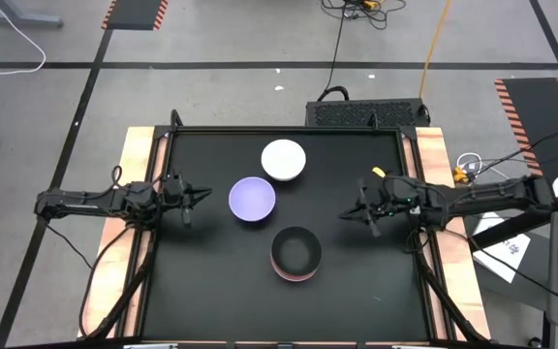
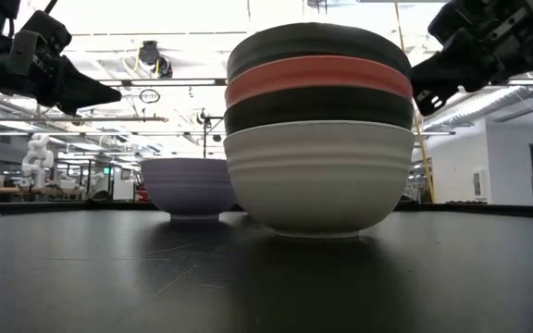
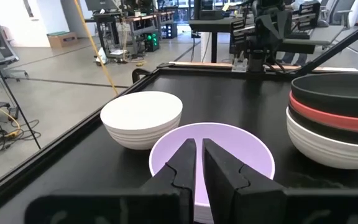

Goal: Nest bowls inside each other
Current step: Stack the purple bowl on top of the black bowl

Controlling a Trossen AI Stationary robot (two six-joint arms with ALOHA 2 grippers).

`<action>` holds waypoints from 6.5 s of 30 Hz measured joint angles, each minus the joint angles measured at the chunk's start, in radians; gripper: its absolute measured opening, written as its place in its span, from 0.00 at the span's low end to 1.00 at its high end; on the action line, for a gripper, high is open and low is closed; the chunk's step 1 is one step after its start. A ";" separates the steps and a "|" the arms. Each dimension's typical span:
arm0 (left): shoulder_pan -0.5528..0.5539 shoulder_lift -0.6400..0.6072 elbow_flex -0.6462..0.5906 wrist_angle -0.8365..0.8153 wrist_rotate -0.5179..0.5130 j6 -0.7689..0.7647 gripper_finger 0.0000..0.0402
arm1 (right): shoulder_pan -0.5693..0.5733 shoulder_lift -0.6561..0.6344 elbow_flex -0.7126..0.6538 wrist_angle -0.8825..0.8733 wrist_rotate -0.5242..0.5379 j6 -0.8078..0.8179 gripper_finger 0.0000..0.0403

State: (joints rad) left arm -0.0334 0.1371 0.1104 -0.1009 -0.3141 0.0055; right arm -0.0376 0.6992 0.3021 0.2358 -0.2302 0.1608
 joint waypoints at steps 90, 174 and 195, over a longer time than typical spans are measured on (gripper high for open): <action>0.532 1.011 0.535 -0.169 0.497 -0.088 0.58 | 0.000 -0.217 -0.248 0.146 -0.014 0.029 0.00; 0.435 1.349 0.681 -0.210 0.492 0.095 0.01 | 0.000 -0.216 -0.248 0.125 -0.014 0.037 0.00; 0.405 0.878 0.426 -0.077 0.486 0.068 0.01 | 0.000 -0.216 -0.248 0.103 -0.014 0.057 0.00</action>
State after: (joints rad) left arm 0.3720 1.0148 0.5365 -0.1776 0.1719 0.0737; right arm -0.0373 0.4828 0.0544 0.3389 -0.2447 0.2174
